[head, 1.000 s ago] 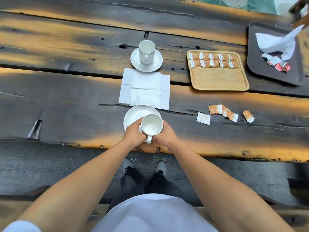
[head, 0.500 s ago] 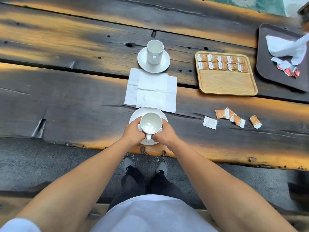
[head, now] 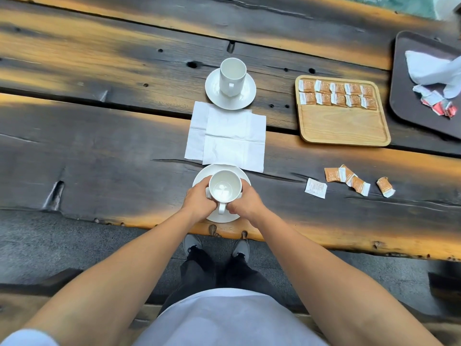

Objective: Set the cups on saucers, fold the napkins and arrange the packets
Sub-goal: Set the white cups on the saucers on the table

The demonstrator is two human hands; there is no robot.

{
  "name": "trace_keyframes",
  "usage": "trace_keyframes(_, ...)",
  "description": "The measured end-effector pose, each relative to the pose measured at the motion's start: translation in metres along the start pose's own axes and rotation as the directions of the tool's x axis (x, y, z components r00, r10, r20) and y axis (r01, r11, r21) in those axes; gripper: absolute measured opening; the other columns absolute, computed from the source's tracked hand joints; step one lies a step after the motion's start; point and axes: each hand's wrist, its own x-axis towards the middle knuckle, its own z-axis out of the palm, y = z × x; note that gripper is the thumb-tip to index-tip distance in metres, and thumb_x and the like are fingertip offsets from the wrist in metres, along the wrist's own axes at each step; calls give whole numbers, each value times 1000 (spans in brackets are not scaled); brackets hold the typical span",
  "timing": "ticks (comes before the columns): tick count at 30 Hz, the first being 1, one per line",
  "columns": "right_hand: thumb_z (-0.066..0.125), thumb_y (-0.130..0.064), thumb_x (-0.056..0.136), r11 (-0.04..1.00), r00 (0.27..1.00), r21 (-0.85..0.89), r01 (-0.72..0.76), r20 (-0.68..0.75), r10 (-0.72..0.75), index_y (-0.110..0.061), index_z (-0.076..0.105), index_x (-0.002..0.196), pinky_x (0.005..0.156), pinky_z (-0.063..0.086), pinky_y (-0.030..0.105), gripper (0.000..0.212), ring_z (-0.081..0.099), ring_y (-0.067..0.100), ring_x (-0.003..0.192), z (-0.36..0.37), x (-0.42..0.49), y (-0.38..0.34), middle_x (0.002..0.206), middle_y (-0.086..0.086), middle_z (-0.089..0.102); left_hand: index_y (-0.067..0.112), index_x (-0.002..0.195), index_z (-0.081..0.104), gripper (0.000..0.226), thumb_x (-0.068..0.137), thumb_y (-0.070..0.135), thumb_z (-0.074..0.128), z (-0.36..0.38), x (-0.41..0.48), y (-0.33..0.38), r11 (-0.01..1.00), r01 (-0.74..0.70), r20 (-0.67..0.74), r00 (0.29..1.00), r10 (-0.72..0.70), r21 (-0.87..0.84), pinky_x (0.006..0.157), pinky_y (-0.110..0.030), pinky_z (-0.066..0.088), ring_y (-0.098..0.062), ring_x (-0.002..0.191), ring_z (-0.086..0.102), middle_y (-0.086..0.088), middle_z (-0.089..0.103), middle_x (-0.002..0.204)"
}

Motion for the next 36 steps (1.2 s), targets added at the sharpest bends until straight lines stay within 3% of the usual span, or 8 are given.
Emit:
trace_keyframes(11,65,6,71,1000,1000,-6,-10,10,11,-21,48,135,93,55,47,71,58,25,110,0,7,5,110,0,58,39,127,54,70,69,3,67,5,8,-6,999,40,23,999,-40,21,66,-22,38,-15,95,50,4,65,106)
trace_keyframes(17,69,6,71,1000,1000,-8,19,4,-19,-23,47,136,95,52,40,74,54,20,109,1,10,8,119,1,59,40,126,52,67,71,7,69,7,10,-11,1000,28,-1,1000,-28,11,80,-26,41,-23,109,57,3,67,114)
trace_keyframes(24,76,4,70,999,999,-15,40,5,-40,-22,46,137,95,51,39,78,56,23,118,5,16,7,131,4,58,38,127,52,68,70,2,64,5,10,-12,1000,3,-2,1000,-3,-1,79,-26,42,-21,105,58,8,64,108)
trace_keyframes(29,73,4,70,999,999,-9,39,-13,-40,-24,46,138,86,51,33,78,56,23,115,8,15,11,130,5,57,31,128,52,66,71,1,66,3,12,-13,1000,-24,6,1000,24,17,82,-25,42,-21,109,57,2,65,117)
trace_keyframes(36,72,1,69,997,1000,-72,25,-15,-26,-25,39,142,93,52,39,85,55,25,118,8,16,14,133,6,54,26,135,47,67,75,8,70,2,10,-13,995,-55,13,998,54,78,87,-28,43,-26,112,59,-2,63,125)
